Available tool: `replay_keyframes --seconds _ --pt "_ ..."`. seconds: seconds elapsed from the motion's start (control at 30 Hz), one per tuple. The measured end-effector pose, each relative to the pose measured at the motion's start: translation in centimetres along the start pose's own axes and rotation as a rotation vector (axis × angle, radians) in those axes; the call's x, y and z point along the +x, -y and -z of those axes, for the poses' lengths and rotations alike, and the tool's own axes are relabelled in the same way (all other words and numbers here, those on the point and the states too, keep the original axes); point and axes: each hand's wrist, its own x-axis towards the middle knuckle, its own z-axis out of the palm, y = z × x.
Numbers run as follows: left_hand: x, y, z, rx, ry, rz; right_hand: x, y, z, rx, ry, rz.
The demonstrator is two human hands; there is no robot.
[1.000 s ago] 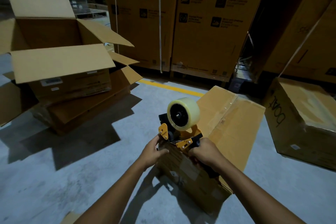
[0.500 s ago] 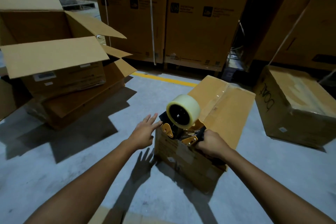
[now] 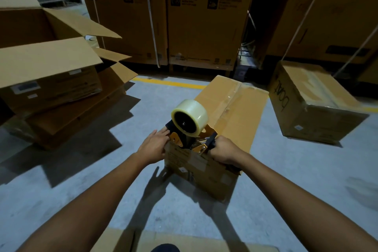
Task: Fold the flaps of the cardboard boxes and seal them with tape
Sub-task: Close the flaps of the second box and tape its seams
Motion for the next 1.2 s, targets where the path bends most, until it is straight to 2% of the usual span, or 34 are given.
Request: replay_keyframes --seconds 0.1,0.23,0.4,0.47,0.7,0.93,1.03,1.2 --pt "-0.1 0.1 0.3 -0.056 0.034 0.015 -1.1 -1.1 0.9 -0.032 -0.001 -0.053" --pt "0.7 0.0 0.0 0.072 0.111 0.035 -3.2 -2.6 1.4 0.026 -0.010 -0.115" --pt "1.1 -2.4 0.5 0.251 0.122 -0.133 -3.8 -2.5 1.1 0.046 -0.035 -0.104" --pt "0.8 -3.8 0.4 0.270 0.117 -0.150 -3.8 -2.6 1.1 0.029 -0.034 -0.104" --pt "0.6 -3.4 -0.9 0.079 0.061 -0.161 -4.5 -4.1 2.1 0.026 -0.003 -0.145" --pt "1.2 -4.9 -1.3 0.236 0.130 -0.180 -7.0 -6.2 2.4 0.064 -0.040 -0.173" --pt "0.9 -6.9 -1.9 0.179 0.109 -0.236 -7.1 -5.6 2.4 0.027 -0.048 -0.162" --pt "0.6 -8.1 -3.2 -0.017 0.065 -0.126 -7.6 -6.2 2.2 -0.019 -0.052 -0.174"
